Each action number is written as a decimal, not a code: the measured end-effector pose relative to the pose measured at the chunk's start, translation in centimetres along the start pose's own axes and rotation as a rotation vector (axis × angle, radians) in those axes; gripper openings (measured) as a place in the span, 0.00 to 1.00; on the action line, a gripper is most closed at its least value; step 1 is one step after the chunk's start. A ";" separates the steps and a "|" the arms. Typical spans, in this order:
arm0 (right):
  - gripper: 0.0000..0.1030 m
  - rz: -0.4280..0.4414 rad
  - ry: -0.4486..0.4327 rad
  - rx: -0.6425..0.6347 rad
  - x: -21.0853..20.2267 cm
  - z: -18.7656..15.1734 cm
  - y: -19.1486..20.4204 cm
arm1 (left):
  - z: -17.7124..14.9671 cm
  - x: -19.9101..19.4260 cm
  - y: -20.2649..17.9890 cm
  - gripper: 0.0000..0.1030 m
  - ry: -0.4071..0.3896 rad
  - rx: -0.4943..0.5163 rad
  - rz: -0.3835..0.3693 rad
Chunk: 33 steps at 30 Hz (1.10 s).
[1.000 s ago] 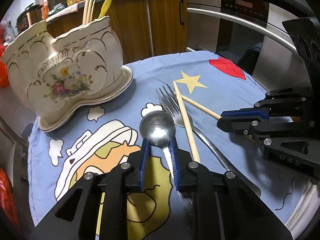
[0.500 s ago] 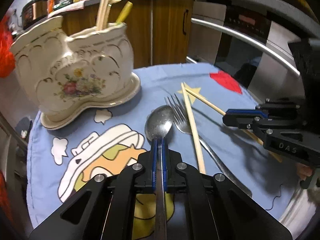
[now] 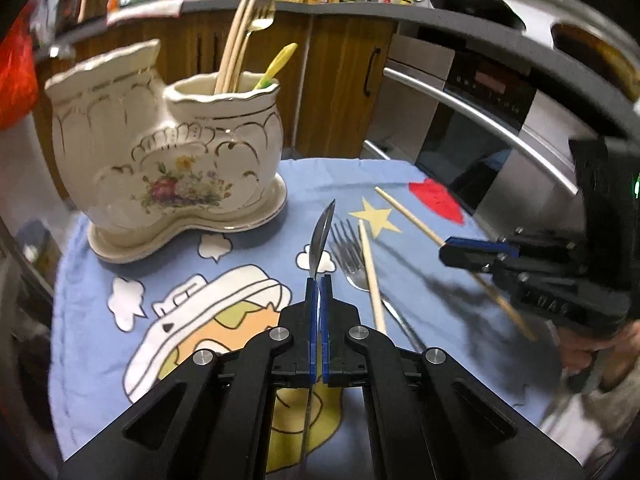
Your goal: Organize utensils
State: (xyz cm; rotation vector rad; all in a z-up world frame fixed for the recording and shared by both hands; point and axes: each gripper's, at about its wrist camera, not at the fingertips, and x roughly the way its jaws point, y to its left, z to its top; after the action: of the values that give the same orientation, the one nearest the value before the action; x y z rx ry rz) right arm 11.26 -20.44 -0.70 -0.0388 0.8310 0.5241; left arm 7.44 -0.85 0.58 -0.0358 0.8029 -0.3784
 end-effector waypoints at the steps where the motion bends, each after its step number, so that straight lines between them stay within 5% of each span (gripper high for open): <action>1: 0.05 0.002 -0.003 -0.003 0.0 0.0 0.1 | 0.0 0.1 0.3 0.02 0.007 -0.012 -0.003; 6: 0.05 0.011 0.003 -0.004 0.1 0.0 0.4 | -0.2 2.0 1.5 0.02 0.081 -0.044 0.000; 28: 0.05 0.014 0.017 -0.006 0.3 0.0 0.1 | 0.2 3.6 0.1 0.02 0.101 0.031 0.059; 33: 0.05 0.016 0.022 -0.007 0.3 0.0 0.1 | 1.0 4.3 -0.2 0.20 0.088 0.056 0.099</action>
State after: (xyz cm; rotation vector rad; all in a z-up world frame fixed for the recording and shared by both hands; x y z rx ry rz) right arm 11.36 -20.21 -0.93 -0.0448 0.8519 0.5422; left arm 10.79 -2.59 -1.67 0.0729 0.8767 -0.3104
